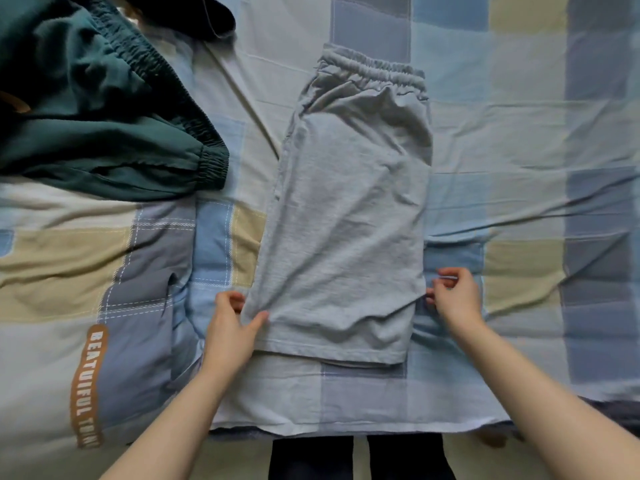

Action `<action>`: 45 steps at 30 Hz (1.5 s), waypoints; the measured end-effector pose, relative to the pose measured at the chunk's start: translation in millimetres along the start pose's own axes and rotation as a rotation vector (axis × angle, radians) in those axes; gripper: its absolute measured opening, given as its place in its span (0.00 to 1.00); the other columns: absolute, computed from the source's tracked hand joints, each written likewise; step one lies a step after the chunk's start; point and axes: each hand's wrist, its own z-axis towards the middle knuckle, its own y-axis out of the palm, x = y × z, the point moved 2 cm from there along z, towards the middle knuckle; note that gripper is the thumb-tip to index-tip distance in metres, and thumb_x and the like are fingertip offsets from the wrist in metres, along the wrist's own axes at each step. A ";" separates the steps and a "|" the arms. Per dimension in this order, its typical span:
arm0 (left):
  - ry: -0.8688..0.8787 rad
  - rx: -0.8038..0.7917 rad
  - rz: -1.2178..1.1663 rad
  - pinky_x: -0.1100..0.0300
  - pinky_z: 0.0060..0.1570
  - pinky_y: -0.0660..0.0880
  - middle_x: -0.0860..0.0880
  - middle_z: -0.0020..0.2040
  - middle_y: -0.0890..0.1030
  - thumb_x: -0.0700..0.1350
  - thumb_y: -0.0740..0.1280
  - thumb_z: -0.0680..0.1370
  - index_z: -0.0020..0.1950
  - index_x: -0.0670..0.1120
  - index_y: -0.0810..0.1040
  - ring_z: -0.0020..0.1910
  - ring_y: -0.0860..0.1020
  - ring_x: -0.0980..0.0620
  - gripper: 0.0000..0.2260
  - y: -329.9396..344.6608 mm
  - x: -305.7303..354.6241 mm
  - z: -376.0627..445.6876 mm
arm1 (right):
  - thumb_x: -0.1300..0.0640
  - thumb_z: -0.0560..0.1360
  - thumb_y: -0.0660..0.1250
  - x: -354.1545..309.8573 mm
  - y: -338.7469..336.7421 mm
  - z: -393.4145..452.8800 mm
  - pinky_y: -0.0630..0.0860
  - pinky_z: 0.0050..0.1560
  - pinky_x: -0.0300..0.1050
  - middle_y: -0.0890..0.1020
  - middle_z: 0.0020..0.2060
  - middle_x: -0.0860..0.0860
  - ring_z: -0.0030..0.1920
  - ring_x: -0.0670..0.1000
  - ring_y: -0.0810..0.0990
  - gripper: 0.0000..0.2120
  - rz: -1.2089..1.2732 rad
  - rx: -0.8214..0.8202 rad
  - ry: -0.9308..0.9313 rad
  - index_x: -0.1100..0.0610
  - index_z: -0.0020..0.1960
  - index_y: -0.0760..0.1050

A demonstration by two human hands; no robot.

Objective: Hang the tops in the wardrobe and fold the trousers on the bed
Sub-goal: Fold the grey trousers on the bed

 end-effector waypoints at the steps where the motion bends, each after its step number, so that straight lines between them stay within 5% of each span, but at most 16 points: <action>1: -0.039 -0.016 -0.051 0.56 0.45 0.70 0.53 0.46 0.77 0.48 0.74 0.74 0.53 0.48 0.70 0.46 0.76 0.51 0.15 3.0 1.9 1.6 | 0.68 0.78 0.61 14.7 -1.2 -6.5 0.81 0.37 0.46 0.79 0.46 0.63 0.36 0.55 0.79 0.07 0.106 -0.065 0.096 0.62 0.56 0.70; 3: -0.091 -0.048 -0.137 0.56 0.42 0.71 0.52 0.40 0.79 0.47 0.73 0.75 0.45 0.46 0.75 0.42 0.77 0.50 0.08 2.9 2.4 8.7 | 0.65 0.78 0.63 27.7 8.7 -23.1 0.79 0.30 0.40 0.79 0.40 0.58 0.35 0.52 0.79 0.04 0.235 -0.213 0.219 0.61 0.52 0.70; 7: -0.092 -0.098 -0.120 0.53 0.43 0.71 0.48 0.40 0.80 0.46 0.68 0.79 0.43 0.44 0.77 0.42 0.77 0.47 0.07 3.7 8.1 8.8 | 0.59 0.77 0.67 31.1 13.6 -40.5 0.74 0.40 0.43 0.81 0.39 0.55 0.40 0.49 0.77 0.07 0.071 -0.408 0.121 0.63 0.48 0.77; 10: -0.083 -0.132 -0.198 0.57 0.43 0.73 0.47 0.46 0.82 0.46 0.64 0.81 0.49 0.43 0.77 0.45 0.79 0.51 0.07 1.9 10.5 0.2 | 0.59 0.77 0.68 24.2 -1.7 -47.3 0.64 0.29 0.37 0.74 0.28 0.51 0.30 0.44 0.68 0.11 0.105 -0.321 -0.147 0.65 0.39 0.74; 14: -0.145 -0.176 -0.357 0.56 0.49 0.77 0.60 0.46 0.84 0.46 0.63 0.82 0.52 0.52 0.77 0.47 0.82 0.60 0.03 7.7 6.4 -21.2 | 0.55 0.77 0.67 56.6 -30.2 -61.6 0.61 0.28 0.41 0.68 0.25 0.53 0.26 0.47 0.64 0.09 0.121 -0.170 -0.284 0.57 0.42 0.70; 17: -0.113 -0.122 -0.034 0.50 0.50 0.75 0.42 0.52 0.83 0.45 0.64 0.81 0.54 0.41 0.77 0.51 0.80 0.44 0.08 10.3 -4.5 -23.5 | 0.60 0.76 0.67 92.9 -29.3 -62.3 0.72 0.35 0.44 0.76 0.24 0.49 0.26 0.47 0.74 0.07 -0.215 -0.344 -0.163 0.55 0.42 0.70; 20: -0.065 0.010 0.394 0.45 0.52 0.72 0.37 0.54 0.78 0.40 0.65 0.78 0.56 0.40 0.73 0.53 0.76 0.36 0.08 13.9 -2.6 -28.3 | 0.61 0.76 0.63 101.8 -28.0 -49.3 0.76 0.47 0.46 0.84 0.37 0.57 0.42 0.55 0.82 0.05 -0.676 -0.506 -0.125 0.59 0.42 0.75; 22: 0.055 0.201 0.570 0.41 0.54 0.70 0.36 0.59 0.73 0.35 0.65 0.73 0.62 0.42 0.71 0.56 0.72 0.34 0.17 24.1 12.9 -40.0 | 0.59 0.76 0.62 91.5 -30.4 -37.0 0.73 0.49 0.47 0.83 0.45 0.60 0.50 0.60 0.80 0.08 -0.727 -0.375 -0.182 0.60 0.46 0.78; 24: 0.308 0.266 0.619 0.40 0.54 0.69 0.36 0.60 0.71 0.31 0.66 0.67 0.66 0.41 0.71 0.56 0.71 0.34 0.26 45.8 40.0 -55.6 | 0.60 0.77 0.62 70.2 -32.6 -25.3 0.72 0.51 0.48 0.83 0.47 0.59 0.51 0.60 0.80 0.07 -0.508 -0.219 -0.242 0.60 0.51 0.78; 27: 0.648 0.014 0.568 0.43 0.50 0.73 0.37 0.57 0.75 0.33 0.67 0.67 0.62 0.39 0.76 0.53 0.74 0.35 0.22 94.5 80.3 -82.0 | 0.59 0.77 0.65 38.7 -25.3 -3.8 0.73 0.55 0.49 0.82 0.50 0.57 0.51 0.58 0.80 0.11 -0.284 -0.222 -0.250 0.61 0.58 0.76; 30: 0.729 -0.221 0.642 0.47 0.48 0.72 0.43 0.56 0.75 0.43 0.65 0.73 0.60 0.44 0.75 0.54 0.74 0.39 0.16 148.7 102.4 -108.9 | 0.56 0.76 0.68 17.6 -14.0 6.5 0.78 0.49 0.44 0.81 0.44 0.53 0.44 0.50 0.80 0.15 -0.170 -0.424 -0.167 0.62 0.60 0.74; 32: 0.671 -0.235 0.743 0.48 0.51 0.70 0.46 0.59 0.72 0.51 0.65 0.75 0.64 0.47 0.70 0.57 0.72 0.42 0.19 178.1 106.4 -119.1 | 0.59 0.75 0.70 9.2 -8.8 6.3 0.73 0.34 0.30 0.78 0.36 0.48 0.34 0.42 0.75 0.10 -0.217 -0.605 -0.206 0.60 0.54 0.73; 34: 0.519 -0.206 0.783 0.50 0.55 0.68 0.47 0.63 0.69 0.57 0.67 0.74 0.69 0.47 0.64 0.59 0.69 0.44 0.28 194.7 105.5 -119.7 | 0.60 0.74 0.70 6.8 -8.4 5.3 0.70 0.28 0.28 0.78 0.33 0.46 0.32 0.41 0.74 0.04 -0.305 -0.748 -0.222 0.58 0.45 0.75; 39: 0.323 -0.021 0.662 0.50 0.62 0.66 0.47 0.63 0.69 0.65 0.69 0.69 0.71 0.46 0.62 0.63 0.69 0.46 0.38 205.0 100.6 -122.6 | 0.54 0.76 0.67 13.2 -13.0 -3.0 0.78 0.43 0.48 0.81 0.40 0.58 0.42 0.55 0.80 0.13 -0.354 -0.657 -0.239 0.65 0.47 0.76; 43: 0.273 0.007 0.421 0.50 0.60 0.68 0.45 0.60 0.74 0.57 0.71 0.71 0.67 0.44 0.70 0.62 0.72 0.44 0.30 201.2 97.0 -119.6 | 0.49 0.77 0.65 16.8 -8.1 -31.1 0.62 0.38 0.46 0.74 0.32 0.50 0.40 0.56 0.74 0.14 -0.469 -0.461 -0.442 0.55 0.37 0.67; 45: 0.159 -0.035 0.205 0.50 0.54 0.69 0.42 0.55 0.79 0.49 0.70 0.74 0.58 0.43 0.75 0.57 0.76 0.41 0.16 192.1 92.0 -107.3 | 0.50 0.78 0.62 15.2 -7.3 -41.7 0.65 0.41 0.46 0.78 0.38 0.51 0.43 0.56 0.76 0.10 -0.511 -0.459 -0.617 0.55 0.44 0.72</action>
